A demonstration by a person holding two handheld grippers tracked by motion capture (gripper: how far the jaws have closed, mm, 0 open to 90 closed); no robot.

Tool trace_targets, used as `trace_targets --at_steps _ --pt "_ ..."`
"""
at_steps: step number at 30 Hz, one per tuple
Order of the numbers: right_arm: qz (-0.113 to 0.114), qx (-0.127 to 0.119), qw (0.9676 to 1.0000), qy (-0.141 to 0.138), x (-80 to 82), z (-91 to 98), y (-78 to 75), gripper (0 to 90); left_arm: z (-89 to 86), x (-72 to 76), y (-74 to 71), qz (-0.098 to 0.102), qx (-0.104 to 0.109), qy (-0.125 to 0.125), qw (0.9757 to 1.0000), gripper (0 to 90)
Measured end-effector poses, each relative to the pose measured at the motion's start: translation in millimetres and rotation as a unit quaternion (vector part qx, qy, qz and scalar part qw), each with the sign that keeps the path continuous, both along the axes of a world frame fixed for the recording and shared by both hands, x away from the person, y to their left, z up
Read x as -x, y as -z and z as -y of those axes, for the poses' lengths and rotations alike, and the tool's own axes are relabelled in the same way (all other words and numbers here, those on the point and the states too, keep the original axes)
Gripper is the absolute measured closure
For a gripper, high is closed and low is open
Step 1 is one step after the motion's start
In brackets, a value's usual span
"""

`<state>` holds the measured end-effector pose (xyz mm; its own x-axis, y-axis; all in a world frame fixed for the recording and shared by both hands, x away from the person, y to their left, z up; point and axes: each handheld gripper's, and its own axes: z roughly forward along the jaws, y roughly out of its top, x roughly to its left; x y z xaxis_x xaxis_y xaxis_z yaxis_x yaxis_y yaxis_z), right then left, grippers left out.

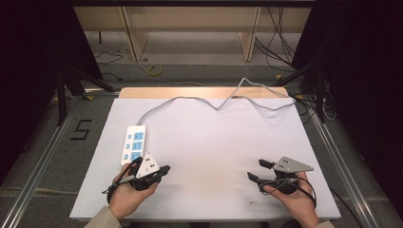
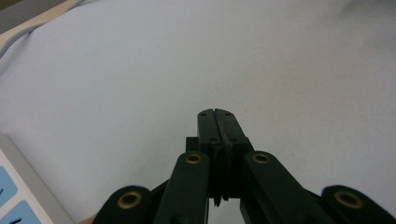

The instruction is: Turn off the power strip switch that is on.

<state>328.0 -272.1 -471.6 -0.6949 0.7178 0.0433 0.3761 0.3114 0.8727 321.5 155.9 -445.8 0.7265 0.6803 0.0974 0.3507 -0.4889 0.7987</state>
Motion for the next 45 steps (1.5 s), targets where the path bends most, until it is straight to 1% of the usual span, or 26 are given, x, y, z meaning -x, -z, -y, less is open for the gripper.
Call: trace_targets --at_steps 5,8,10,12,15,20,31,34,40,42,43,45 --pt "0.0 0.002 1.0 -0.001 -0.1 -0.3 0.2 32.6 -0.9 -1.6 -1.5 -0.006 -0.005 -0.003 1.0 89.5" --pt "-0.001 0.002 1.0 0.0 0.1 -0.5 0.0 32.6 -1.9 -3.0 -2.6 -0.009 -0.004 -0.006 0.9999 89.5" --pt "-0.001 0.003 1.0 0.0 0.0 -0.3 0.0 32.6 -2.6 -3.7 -3.4 -0.01 -0.008 -0.007 0.9999 89.5" --pt "-0.001 0.002 1.0 -0.001 -0.1 -0.3 0.2 32.6 -4.4 -4.5 -4.6 -0.008 -0.008 -0.013 0.9998 89.5" --pt "-0.002 0.002 1.0 -0.001 0.0 -0.5 0.2 32.6 -6.5 -5.1 -5.6 -0.008 -0.011 -0.015 0.9998 89.4" --pt "-0.001 0.002 1.0 -0.002 0.0 -0.6 -0.1 32.6 -10.8 -7.3 -7.1 -0.006 -0.008 -0.023 0.9997 89.4" --pt "0.003 0.0 1.0 -0.006 0.1 -1.4 -0.4 31.8 -22.7 -12.1 -10.8 0.0 -0.012 -0.041 0.9991 89.5" --pt "0.003 0.0 1.0 -0.006 0.2 -1.7 -0.4 31.7 -25.4 -13.0 -11.7 -0.001 -0.009 -0.047 0.9989 89.4" --pt "0.003 -0.001 1.0 -0.006 0.3 -1.8 -0.6 31.6 -29.6 -14.4 -13.6 0.0 -0.008 -0.053 0.9985 89.4" --pt "0.003 0.0 1.0 -0.007 0.3 -1.8 -0.6 31.6 -31.2 -14.9 -14.2 0.0 -0.01 -0.056 0.9984 89.4" --pt "0.003 0.0 1.0 -0.007 0.3 -1.8 -0.6 31.6 -31.9 -15.1 -14.3 -0.001 -0.007 -0.059 0.9982 89.4" --pt "0.004 0.001 1.0 -0.007 0.4 -1.8 -0.6 31.6 -33.6 -15.7 -14.9 0.0 -0.007 -0.061 0.9981 89.5"
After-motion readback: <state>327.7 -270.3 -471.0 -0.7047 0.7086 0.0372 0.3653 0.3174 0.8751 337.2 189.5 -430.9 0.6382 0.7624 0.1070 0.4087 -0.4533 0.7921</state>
